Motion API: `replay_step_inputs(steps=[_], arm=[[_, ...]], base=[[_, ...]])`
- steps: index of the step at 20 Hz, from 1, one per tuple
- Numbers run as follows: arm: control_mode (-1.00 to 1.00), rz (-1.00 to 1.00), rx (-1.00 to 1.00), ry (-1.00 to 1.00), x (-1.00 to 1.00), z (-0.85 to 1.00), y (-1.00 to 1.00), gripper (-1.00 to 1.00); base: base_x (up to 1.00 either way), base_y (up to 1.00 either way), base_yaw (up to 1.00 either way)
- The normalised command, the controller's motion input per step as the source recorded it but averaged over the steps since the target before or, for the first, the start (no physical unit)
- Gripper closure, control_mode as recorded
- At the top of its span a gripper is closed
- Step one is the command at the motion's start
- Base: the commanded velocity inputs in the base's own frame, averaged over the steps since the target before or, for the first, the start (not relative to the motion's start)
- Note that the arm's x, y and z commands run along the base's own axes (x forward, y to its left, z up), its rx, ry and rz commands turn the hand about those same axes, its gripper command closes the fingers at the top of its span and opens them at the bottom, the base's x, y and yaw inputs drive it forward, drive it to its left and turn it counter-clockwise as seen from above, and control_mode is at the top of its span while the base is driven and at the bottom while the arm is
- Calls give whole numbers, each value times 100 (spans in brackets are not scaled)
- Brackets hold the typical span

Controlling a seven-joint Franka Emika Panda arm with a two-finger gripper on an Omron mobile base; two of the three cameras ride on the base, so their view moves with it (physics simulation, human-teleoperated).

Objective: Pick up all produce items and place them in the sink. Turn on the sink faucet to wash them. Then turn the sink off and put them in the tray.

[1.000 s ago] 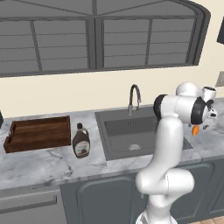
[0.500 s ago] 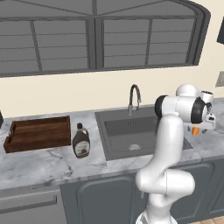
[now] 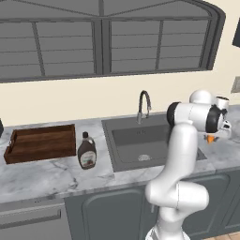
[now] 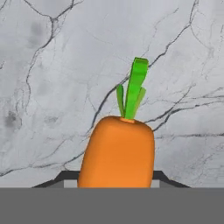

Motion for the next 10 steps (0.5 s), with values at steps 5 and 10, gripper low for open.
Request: replay_step_inputs(steps=[5, 10], arm=[[-100, 0, 0, -6, -4, 67, 15, 100], [-100, 0, -1, 0, -8, 16, 60, 100]], base=[[0, 0, 0], [0, 0, 0]])
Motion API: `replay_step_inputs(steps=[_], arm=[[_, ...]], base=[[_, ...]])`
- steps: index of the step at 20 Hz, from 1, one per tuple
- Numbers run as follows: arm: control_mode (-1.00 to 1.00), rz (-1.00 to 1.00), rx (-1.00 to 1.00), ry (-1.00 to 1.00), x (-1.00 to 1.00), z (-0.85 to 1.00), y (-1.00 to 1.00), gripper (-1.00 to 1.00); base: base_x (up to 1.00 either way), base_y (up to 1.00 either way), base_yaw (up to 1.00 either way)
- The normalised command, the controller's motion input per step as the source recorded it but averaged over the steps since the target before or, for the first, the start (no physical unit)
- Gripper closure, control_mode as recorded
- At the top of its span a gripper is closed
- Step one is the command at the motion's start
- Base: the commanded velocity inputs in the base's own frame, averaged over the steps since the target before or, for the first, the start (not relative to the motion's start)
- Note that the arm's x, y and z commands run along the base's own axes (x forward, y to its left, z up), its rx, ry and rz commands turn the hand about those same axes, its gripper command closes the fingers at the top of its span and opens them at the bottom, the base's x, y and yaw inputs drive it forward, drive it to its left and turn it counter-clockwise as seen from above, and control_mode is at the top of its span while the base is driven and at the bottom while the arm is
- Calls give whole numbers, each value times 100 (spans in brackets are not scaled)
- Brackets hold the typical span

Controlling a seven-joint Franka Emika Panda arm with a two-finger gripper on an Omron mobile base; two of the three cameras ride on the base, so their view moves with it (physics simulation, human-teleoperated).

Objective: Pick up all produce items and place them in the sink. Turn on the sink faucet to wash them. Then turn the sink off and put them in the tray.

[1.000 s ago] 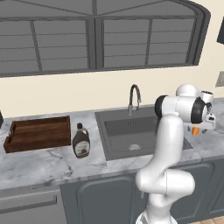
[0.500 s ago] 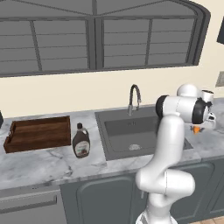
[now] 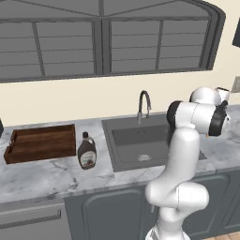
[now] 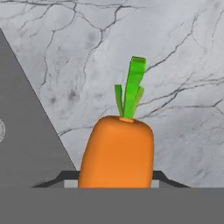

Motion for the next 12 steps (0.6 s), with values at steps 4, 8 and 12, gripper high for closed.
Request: replay_step_inputs(steps=[4, 8, 12], arm=[[-100, 0, 0, 0, -2, 0, 84, 100], [-100, 0, 0, 0, 0, 0, 84, 100], [-100, 0, 0, 0, 0, 0, 80, 100]], base=[[0, 0, 0], [0, 0, 0], [0, 0, 0]])
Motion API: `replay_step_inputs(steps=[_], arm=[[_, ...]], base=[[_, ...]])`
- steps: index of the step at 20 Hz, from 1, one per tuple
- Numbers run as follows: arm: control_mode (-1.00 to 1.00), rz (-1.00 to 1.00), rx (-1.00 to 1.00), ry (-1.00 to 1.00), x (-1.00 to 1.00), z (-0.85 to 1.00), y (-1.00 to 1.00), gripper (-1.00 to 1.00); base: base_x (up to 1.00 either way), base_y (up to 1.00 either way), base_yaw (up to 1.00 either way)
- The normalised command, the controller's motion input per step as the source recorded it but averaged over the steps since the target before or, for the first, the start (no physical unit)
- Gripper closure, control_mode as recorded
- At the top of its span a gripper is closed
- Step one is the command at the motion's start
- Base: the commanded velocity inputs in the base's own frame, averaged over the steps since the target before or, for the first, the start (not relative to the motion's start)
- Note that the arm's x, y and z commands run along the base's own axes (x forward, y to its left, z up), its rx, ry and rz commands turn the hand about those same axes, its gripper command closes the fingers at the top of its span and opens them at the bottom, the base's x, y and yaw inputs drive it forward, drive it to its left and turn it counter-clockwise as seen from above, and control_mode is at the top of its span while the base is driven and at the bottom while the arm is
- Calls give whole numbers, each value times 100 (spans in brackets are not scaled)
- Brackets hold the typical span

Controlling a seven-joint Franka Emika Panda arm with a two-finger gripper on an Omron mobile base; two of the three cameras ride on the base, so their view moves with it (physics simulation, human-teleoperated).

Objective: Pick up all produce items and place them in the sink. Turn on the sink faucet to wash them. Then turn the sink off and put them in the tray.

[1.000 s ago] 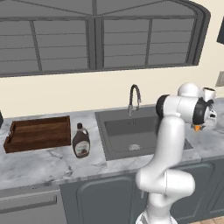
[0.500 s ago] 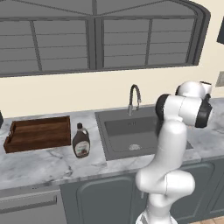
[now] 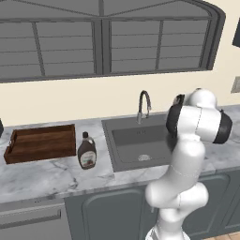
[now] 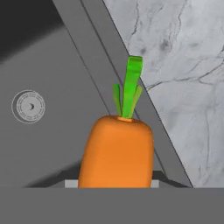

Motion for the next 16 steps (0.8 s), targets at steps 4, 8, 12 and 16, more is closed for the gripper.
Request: replay_step_inputs(steps=[4, 8, 12, 16], arm=[[-100, 3, 0, 0, 0, -3, 71, 100], [-100, 11, 0, 0, 8, -11, 55, 100], [-100, 13, 0, 0, 21, -14, 44, 100], [-100, 10, 3, 2, 33, -22, 29, 100]], base=[[0, 0, 0], [0, 0, 0], [0, 0, 0], [0, 0, 0]])
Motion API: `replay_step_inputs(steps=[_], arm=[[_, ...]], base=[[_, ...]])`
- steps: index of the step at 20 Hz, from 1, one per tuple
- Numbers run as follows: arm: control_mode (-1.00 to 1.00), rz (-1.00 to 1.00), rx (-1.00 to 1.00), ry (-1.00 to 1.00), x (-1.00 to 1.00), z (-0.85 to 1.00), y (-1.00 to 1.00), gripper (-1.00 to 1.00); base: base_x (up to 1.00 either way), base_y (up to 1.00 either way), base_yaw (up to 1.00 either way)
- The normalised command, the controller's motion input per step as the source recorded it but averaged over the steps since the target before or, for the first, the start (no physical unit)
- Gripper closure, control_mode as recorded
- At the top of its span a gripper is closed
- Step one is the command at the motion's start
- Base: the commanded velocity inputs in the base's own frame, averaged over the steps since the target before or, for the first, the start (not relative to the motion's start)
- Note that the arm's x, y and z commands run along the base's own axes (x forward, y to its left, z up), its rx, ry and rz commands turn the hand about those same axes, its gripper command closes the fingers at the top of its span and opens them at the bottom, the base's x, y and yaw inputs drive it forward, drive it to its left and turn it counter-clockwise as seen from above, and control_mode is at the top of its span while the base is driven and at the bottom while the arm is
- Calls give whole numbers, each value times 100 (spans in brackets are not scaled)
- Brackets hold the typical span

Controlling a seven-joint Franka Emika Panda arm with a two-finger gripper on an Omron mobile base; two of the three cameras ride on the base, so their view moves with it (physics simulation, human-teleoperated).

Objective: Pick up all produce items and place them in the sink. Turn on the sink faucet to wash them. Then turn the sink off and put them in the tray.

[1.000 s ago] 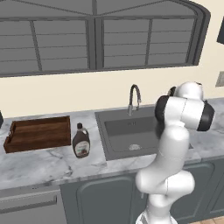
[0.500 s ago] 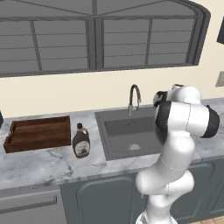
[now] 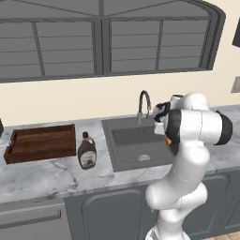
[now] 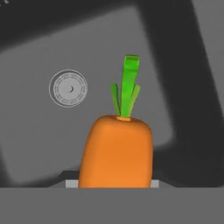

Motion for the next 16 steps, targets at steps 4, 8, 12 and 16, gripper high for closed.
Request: replay_step_inputs(steps=[4, 8, 12, 16], arm=[[-100, 10, 9, 1, 39, -32, 2, 100], [-100, 10, 11, 1, 40, -44, 0, 100], [-100, 6, 9, 3, 45, -45, 0, 100], [-100, 2, 8, 7, 48, -39, 0, 100]], base=[[0, 0, 0], [0, 0, 0], [0, 0, 0], [0, 0, 0]])
